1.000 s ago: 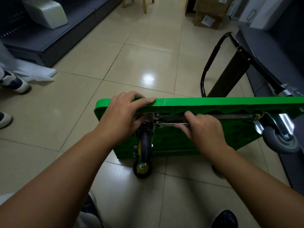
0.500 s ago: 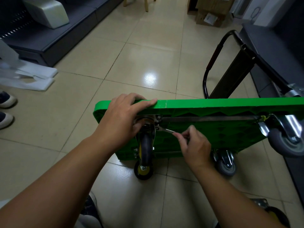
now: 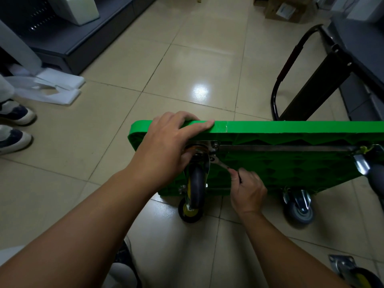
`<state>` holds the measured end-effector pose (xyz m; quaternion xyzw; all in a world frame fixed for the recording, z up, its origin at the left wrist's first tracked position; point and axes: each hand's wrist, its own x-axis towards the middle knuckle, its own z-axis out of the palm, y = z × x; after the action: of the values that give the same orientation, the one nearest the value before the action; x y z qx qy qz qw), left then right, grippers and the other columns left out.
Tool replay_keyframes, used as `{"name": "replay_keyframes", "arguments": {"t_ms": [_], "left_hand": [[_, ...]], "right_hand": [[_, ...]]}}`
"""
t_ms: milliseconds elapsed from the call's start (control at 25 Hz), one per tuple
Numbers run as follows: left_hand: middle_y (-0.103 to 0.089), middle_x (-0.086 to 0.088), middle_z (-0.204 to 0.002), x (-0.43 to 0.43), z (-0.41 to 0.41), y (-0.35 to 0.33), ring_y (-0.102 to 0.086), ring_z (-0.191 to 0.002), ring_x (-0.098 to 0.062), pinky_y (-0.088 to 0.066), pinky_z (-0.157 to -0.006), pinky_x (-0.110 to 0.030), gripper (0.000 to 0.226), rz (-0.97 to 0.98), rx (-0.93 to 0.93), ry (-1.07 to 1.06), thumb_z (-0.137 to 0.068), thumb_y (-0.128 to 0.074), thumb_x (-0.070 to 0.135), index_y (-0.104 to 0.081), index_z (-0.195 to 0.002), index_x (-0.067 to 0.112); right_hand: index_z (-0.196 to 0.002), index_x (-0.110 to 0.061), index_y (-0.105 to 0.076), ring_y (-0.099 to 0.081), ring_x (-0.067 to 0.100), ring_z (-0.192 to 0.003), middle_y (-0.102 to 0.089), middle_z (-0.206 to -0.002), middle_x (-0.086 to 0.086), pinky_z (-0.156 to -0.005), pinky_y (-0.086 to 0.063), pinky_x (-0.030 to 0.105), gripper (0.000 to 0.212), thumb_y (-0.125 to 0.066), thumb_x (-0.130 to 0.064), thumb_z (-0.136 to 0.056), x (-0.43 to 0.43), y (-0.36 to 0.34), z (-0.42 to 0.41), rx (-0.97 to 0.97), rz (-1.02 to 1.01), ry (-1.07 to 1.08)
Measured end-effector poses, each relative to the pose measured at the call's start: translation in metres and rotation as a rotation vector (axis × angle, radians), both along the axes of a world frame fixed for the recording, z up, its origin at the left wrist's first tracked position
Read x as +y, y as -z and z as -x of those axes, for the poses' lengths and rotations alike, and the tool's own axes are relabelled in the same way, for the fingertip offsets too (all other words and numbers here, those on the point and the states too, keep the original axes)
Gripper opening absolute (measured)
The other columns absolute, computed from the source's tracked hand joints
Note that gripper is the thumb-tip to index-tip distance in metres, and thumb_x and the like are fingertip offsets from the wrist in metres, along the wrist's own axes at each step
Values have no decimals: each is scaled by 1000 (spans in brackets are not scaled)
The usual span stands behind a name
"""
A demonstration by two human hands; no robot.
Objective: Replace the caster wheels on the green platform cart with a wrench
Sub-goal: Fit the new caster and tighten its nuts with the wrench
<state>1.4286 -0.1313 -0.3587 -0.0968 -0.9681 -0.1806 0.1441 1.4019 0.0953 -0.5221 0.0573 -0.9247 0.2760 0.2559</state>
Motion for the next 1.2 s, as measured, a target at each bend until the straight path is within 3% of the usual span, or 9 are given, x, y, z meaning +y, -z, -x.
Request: {"name": "replay_keyframes", "arguments": {"t_ms": [200, 440, 600, 720, 920, 1200], "left_hand": [[-57, 3, -130, 0, 0, 0, -49, -114, -22, -34, -97, -37, 71, 4, 2, 8, -82, -79, 20, -52, -145, 37], [-55, 3, -134, -5, 2, -3, -48, -117, -22, -33, -99, -36, 71, 22, -29, 36, -85, -76, 26, -47, -148, 40], [-55, 2, -136, -9, -3, -4, -47, -122, -22, -27, -106, -35, 71, 51, 25, 60, -84, -77, 27, -49, -148, 37], [-54, 6, -136, -16, -7, -8, -45, -125, -21, -22, -113, -38, 72, 96, 36, -72, -85, -74, 40, -43, -150, 38], [-53, 9, -133, -26, -11, -7, -45, -123, -18, -29, -108, -37, 74, 74, -46, -120, -88, -69, 48, -36, -154, 40], [-51, 9, -135, -25, -10, -7, -44, -125, -19, -27, -110, -38, 74, 79, -66, -129, -89, -67, 50, -33, -154, 40]], "right_hand": [[-55, -10, -49, -49, 28, -49, -49, -52, 7, -53, -24, 25, 54, -50, -47, -94, 2, 4, 3, -44, -41, -36], [-59, -25, -36, -43, 20, -46, -38, -52, -7, -49, -24, 26, 53, -39, -60, -98, 36, -30, -2, -200, -172, -210], [-56, -22, -48, -36, 18, -41, -35, -51, -7, -46, -18, 23, 58, -41, -63, -97, 65, -107, -3, -50, -516, -176], [-57, -22, -50, -32, 18, -41, -35, -50, -6, -48, -10, 23, 54, -47, -57, -98, 44, -167, 11, 67, -731, -214], [-55, -17, -50, -37, 20, -41, -42, -47, 1, -48, -19, 24, 57, -51, -59, -95, 24, -194, 30, 105, -986, -307], [-57, -18, -52, -34, 20, -44, -47, -48, 2, -50, -13, 25, 58, -42, -61, -95, 26, -191, 30, 84, -990, -234]]}}
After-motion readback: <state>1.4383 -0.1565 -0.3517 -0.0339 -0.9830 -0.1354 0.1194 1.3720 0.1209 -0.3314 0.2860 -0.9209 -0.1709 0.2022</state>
